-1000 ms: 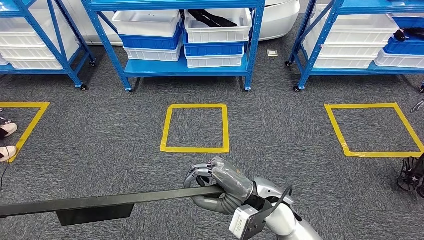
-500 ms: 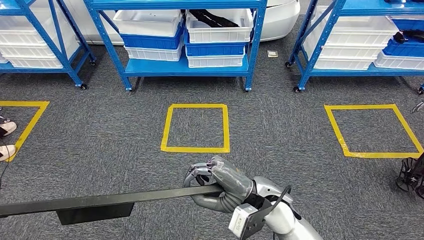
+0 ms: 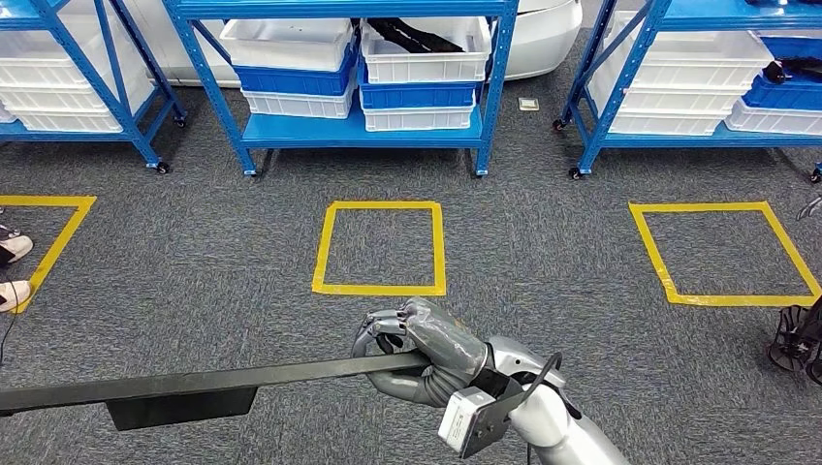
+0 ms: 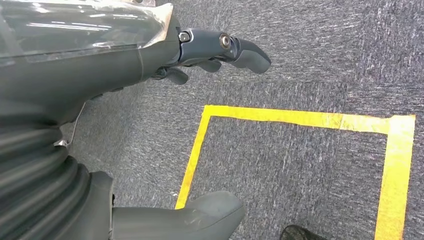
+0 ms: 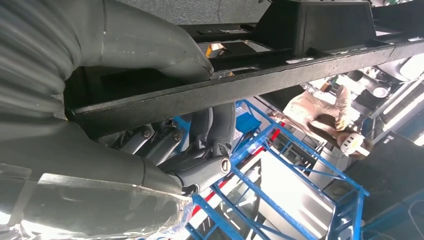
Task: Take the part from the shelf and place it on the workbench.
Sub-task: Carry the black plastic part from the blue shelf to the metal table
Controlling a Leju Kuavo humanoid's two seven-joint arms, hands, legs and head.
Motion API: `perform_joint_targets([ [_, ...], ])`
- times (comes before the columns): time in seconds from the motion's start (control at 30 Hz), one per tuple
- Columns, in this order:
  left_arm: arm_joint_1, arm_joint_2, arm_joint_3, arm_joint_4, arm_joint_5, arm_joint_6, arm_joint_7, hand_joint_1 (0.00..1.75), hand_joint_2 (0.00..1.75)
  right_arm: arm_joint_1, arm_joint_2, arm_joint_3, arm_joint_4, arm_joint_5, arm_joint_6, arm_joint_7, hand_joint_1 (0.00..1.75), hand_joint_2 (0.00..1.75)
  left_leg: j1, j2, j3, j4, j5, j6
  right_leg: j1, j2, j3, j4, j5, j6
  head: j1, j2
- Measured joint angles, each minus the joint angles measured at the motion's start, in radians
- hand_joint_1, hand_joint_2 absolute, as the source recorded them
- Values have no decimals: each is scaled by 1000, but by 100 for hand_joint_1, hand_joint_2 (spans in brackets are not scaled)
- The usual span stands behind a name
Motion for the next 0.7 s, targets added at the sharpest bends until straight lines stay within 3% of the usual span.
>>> perform_joint_targets([
  [0.1,0,2,0,1,0,0,-6,0,175,1,-2,0,0,5,-7,1,175,175,0,0,-2,3,-1,2,-4,0,0,-1,1,2,0,0],
  [0.2,0,7,0,1,1,1,-15,0,175,1,-4,0,0,18,-26,3,175,175,-1,-1,-7,7,-2,18,-11,-1,2,-8,8,12,-1,0],
  [0.27,0,9,0,1,0,0,-19,0,175,2,-7,-2,0,23,-34,4,175,175,3,-2,4,-21,14,28,-2,-1,-2,-6,5,16,1,0],
  [0.33,-1,9,-1,0,-2,-4,-22,0,175,4,-14,-3,0,23,-38,3,175,175,8,-3,15,-49,33,36,2,-1,-32,53,-29,9,5,0],
  [0.4,-2,9,-2,-2,-5,-9,-24,0,175,9,-24,-3,0,23,-39,2,175,175,10,-6,12,-54,38,40,-3,0,-88,175,-87,3,7,0],
  [0.47,-1,9,-5,-4,-7,-13,-24,0,175,18,-34,-3,0,23,-40,3,175,175,13,-12,6,-52,40,36,-10,0,-124,253,-113,14,7,0],
  [0.5,-1,9,-6,-6,-7,-14,-24,0,175,21,-39,-2,0,23,-40,3,175,175,17,-16,2,-47,40,31,-15,0,-113,237,-102,26,7,0],
  [0.57,-1,9,-6,-9,-7,-17,-22,0,175,24,-45,-3,0,23,-40,3,175,175,26,-23,-7,-30,35,15,-27,1,-43,115,-57,53,7,0],
  [0.6,-2,11,-6,-10,-7,-17,-20,0,175,25,-47,-2,0,23,-40,3,175,175,28,-27,-13,-17,30,4,-30,5,-11,56,-38,60,9,0],
  [0.63,-2,12,-6,-11,-7,-16,-17,0,175,25,-49,-2,0,23,-40,3,175,175,28,-30,-19,-6,24,-6,-30,9,8,24,-29,58,9,0],
  [0.7,-2,13,-7,-12,-6,-13,-14,0,175,26,-52,-2,-2,23,-40,3,175,175,28,-35,-26,3,20,-21,-25,13,10,17,-27,36,8,0],
])
